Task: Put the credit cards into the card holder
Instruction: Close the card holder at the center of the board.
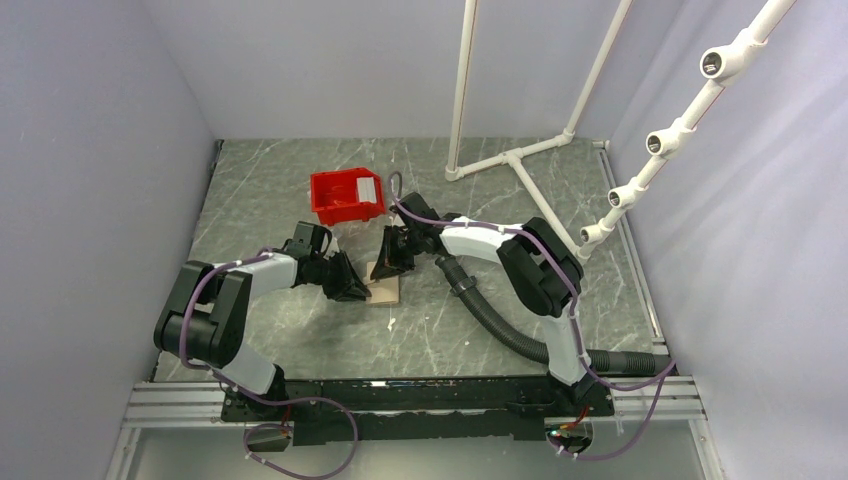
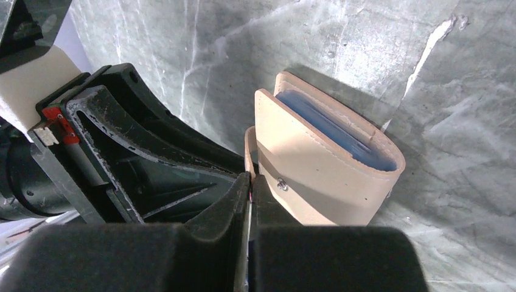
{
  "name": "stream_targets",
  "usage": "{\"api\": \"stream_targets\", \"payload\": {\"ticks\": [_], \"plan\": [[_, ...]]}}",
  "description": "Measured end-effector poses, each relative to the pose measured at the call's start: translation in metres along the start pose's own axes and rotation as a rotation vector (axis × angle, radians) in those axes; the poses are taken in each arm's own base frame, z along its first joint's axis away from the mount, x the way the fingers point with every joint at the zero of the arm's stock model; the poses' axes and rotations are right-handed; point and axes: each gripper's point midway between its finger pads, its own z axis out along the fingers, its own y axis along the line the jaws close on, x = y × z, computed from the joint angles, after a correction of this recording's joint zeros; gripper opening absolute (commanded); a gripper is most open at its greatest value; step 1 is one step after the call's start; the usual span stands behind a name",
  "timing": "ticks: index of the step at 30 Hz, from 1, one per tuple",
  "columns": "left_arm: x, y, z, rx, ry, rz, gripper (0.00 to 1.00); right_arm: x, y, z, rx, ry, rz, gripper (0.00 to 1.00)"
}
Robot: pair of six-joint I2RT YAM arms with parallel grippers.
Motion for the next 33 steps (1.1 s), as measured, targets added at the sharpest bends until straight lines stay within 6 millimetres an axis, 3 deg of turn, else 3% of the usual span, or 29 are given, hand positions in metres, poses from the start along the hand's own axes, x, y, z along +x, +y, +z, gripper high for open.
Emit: {"api": "stream_targets", "payload": {"ticks": [18,33], "plan": [[0.0,0.0,0.0,0.001,-0.002,-0.001,0.22,0.002,-0.013,-0.007,0.081,-0.014,-0.011,0.0],[0.0,0.001,-0.001,0.006,-0.002,-0.002,0.21,0.006,-0.009,-0.005,0.083,-0.003,-0.031,0.0]]}}
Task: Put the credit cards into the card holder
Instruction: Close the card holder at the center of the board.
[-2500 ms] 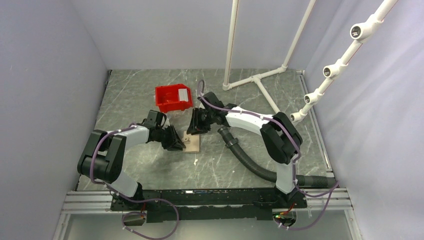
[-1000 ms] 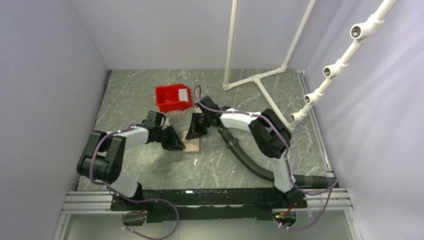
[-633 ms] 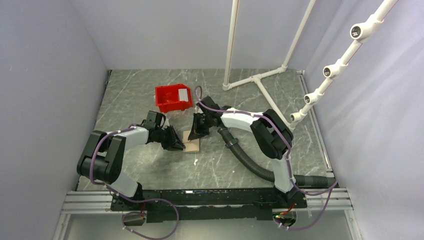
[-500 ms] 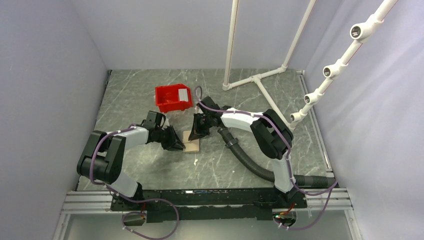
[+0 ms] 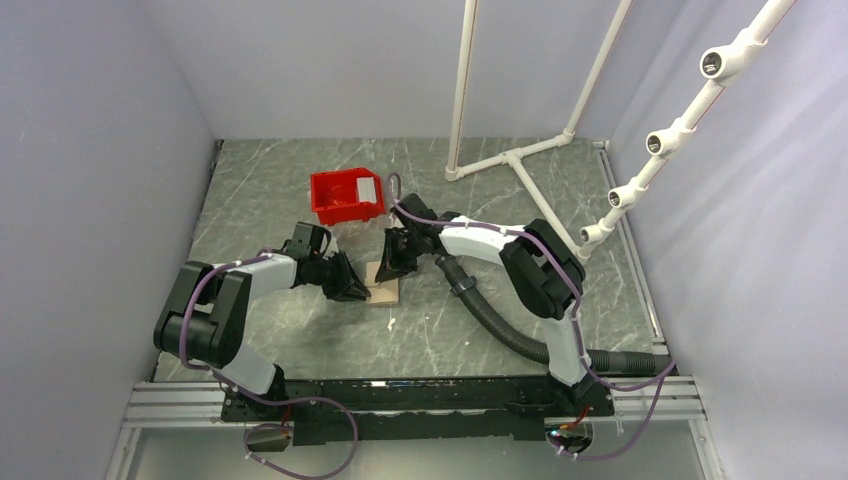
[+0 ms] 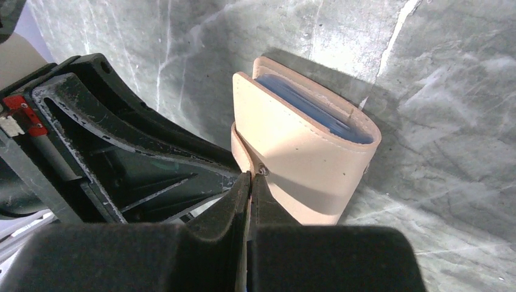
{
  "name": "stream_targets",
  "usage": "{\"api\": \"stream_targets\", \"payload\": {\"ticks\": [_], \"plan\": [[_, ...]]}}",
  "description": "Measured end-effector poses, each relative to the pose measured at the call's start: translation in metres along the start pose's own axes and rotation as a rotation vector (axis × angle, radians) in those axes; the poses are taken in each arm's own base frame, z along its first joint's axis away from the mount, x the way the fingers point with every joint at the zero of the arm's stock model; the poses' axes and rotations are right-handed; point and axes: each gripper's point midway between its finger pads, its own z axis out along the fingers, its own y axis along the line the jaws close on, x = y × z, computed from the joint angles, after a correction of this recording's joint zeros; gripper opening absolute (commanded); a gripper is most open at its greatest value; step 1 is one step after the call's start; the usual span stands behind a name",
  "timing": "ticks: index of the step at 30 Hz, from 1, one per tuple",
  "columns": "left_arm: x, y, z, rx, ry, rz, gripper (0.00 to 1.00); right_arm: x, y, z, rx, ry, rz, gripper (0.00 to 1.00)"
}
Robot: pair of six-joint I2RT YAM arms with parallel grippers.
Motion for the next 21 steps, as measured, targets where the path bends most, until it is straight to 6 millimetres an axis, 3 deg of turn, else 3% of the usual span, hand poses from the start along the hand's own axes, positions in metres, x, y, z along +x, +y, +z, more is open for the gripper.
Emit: {"api": "stream_targets", "payload": {"ticks": [21], "plan": [[-0.0003,0.0002,-0.0002,0.012,-0.001,-0.002,0.2,-0.0064,-0.0087,0.0066,0.073,-0.022,-0.047,0.0]]}}
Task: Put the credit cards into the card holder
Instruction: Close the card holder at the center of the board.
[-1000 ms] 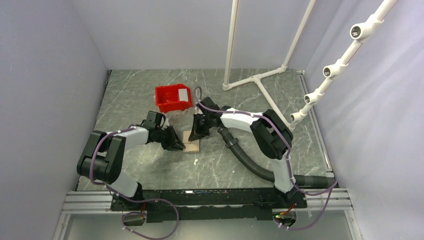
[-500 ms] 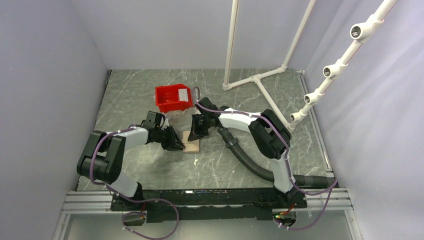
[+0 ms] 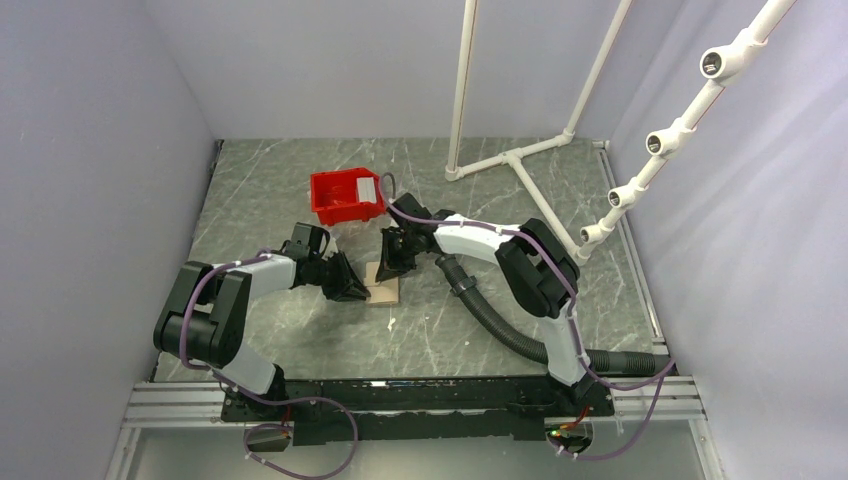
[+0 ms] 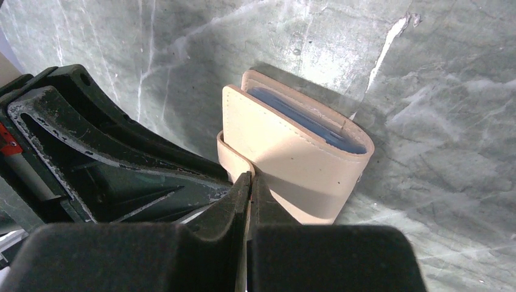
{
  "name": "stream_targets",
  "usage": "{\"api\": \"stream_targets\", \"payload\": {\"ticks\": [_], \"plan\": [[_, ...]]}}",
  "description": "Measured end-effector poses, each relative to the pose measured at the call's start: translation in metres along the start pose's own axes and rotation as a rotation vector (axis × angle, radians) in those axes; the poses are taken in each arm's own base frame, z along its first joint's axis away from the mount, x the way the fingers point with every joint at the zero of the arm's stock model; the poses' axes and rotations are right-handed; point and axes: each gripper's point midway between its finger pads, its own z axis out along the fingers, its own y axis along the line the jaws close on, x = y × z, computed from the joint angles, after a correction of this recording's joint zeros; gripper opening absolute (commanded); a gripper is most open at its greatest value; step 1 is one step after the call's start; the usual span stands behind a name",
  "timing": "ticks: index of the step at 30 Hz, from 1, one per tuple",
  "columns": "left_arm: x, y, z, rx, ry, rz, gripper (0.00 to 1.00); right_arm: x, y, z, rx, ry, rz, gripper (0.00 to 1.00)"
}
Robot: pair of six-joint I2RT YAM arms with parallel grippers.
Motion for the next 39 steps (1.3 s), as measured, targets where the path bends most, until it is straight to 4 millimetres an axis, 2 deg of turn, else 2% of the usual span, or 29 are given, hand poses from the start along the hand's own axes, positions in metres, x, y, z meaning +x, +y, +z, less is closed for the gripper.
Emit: {"api": "stream_targets", "payload": {"ticks": [27,39], "plan": [[0.0,0.0,-0.001,0.009,-0.007,0.002,0.19,0.006,-0.006,0.006,-0.012,-0.048,-0.051,0.0],[-0.002,0.001,-0.002,0.007,-0.03,0.012,0.18,0.008,-0.02,0.019,0.025,-0.028,-0.021,0.0]]}}
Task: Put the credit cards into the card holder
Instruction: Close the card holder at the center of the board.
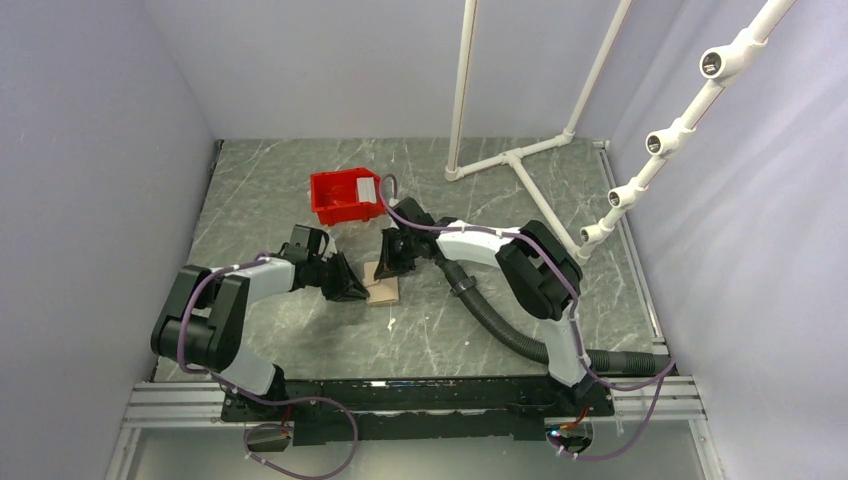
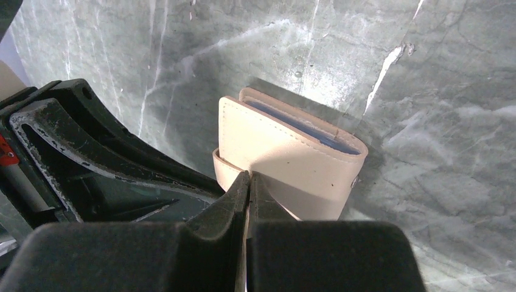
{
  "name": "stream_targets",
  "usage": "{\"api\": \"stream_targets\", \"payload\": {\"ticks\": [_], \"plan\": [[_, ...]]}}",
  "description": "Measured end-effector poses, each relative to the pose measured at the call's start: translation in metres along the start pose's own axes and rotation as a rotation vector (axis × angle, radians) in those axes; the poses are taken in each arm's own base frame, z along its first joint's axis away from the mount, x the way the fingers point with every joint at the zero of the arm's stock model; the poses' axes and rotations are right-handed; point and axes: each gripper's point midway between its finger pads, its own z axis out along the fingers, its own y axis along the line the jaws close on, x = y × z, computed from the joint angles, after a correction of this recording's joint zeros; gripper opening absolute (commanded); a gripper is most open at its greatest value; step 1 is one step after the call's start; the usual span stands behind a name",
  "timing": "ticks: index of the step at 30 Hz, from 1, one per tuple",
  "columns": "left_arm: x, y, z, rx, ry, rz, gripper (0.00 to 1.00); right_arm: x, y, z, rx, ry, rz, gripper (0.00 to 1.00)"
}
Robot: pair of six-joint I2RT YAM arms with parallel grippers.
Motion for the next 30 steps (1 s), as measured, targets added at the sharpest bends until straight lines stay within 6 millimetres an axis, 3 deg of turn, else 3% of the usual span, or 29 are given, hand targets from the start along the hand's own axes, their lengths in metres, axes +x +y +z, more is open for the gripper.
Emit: {"api": "stream_targets", "payload": {"ticks": [6,12,20,25,30], "plan": [[0.0,0.004,-0.001,-0.017,-0.01,0.003,0.18,0.001,0.0,-0.001,0.021,-0.093,-0.047,0.0],[-0.001,0.008,-0.003,-0.032,-0.017,-0.007,0.24,-0.002,0.003,0.002,0.11,-0.215,-0.12,0.0],[-0.014,-0.006,-0.029,0.046,-0.062,-0.031,0.27,-0.017,0.008,0.013,0.093,-0.433,-0.164,0.0],[-0.028,-0.015,-0.036,0.096,-0.072,-0.044,0.2,-0.021,0.008,0.014,0.049,-0.57,-0.169,0.0],[-0.045,-0.02,-0.023,0.115,-0.056,-0.05,0.14,-0.024,0.007,0.013,0.022,-0.665,-0.166,0.0]]}}
